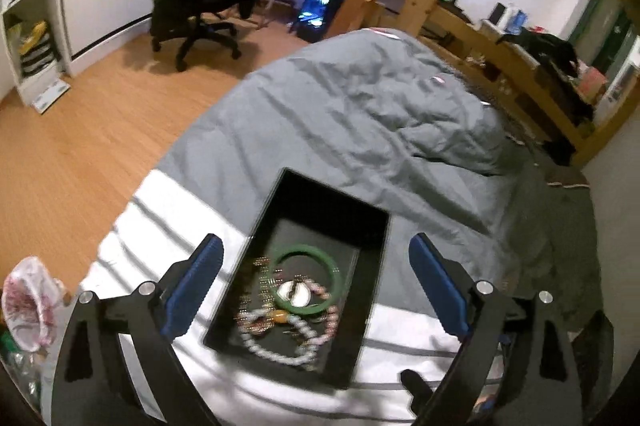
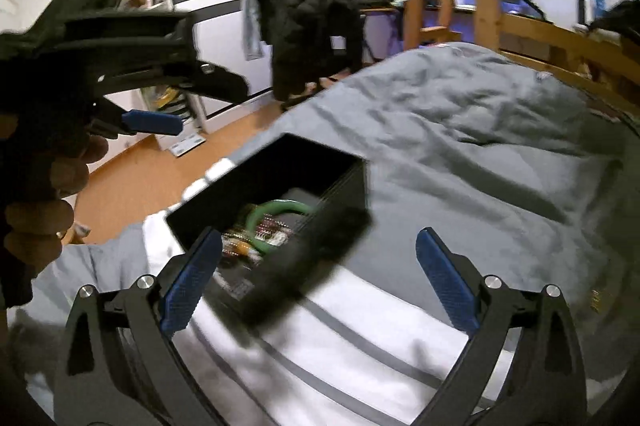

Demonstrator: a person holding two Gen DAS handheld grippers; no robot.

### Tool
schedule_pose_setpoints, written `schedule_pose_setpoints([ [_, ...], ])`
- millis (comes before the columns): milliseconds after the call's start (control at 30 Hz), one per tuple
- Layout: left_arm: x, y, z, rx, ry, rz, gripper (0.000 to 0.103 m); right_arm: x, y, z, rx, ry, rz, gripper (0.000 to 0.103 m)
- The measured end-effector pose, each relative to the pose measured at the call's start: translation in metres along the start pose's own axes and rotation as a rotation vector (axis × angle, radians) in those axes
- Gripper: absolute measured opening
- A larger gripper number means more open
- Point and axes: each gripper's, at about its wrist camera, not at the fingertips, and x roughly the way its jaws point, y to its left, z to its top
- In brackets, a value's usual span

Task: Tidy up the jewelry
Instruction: 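Withdraw both tools from the box toward the remaining ring and charm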

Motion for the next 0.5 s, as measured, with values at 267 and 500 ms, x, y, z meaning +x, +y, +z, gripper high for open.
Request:
schedule_pose_setpoints([
  [267,0.009,-0.069,-0.015,0.165,-0.024,-0.067,0.092,-0.060,-0.077,-0.023,0.044,-0.002,-0.132,0.096],
  [500,0.026,-0.124,-0.038,0.296,-0.003,-0.133,0.092,-0.097,-0.139,-0.047,0.111,0.010,-0.230,0.096],
])
